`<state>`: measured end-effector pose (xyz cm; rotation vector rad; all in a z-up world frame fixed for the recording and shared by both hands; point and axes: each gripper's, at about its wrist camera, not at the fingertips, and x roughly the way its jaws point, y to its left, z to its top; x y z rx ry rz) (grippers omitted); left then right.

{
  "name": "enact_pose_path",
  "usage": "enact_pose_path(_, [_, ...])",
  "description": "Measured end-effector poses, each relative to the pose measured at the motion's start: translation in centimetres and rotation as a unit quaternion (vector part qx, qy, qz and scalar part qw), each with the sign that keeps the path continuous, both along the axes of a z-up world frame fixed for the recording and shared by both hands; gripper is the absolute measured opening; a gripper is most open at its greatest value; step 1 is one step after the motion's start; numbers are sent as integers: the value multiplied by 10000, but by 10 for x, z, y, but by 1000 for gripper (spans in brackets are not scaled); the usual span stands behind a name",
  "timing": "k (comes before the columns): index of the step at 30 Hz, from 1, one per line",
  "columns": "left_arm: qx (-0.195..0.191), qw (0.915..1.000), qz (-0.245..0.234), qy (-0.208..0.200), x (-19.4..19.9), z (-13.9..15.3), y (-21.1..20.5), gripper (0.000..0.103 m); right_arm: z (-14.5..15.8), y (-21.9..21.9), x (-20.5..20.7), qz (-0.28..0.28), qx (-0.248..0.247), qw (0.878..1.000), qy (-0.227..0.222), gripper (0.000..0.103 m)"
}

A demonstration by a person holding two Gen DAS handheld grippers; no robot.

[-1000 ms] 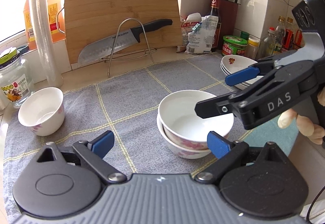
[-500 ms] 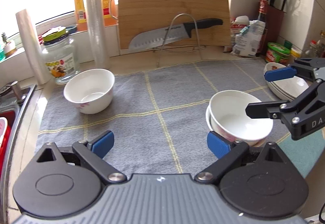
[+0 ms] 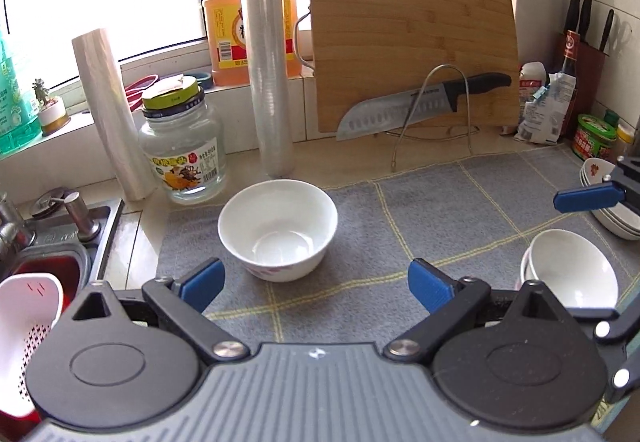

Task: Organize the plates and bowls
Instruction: 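Move both tools toward the next white bowl on the towel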

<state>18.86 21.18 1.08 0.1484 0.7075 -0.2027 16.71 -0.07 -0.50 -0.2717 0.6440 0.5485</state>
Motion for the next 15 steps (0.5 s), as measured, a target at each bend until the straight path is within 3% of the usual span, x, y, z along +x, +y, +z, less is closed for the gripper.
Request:
enact_pose_path(9, [122,9994,-259,217,64,-10,49,98,-22,84,13,-90,-170,9997,169,103])
enact_pose_path(15, [95,9980,-498,367,90,-21,58,98,-40,108,27,-146,-384,9986,333,103])
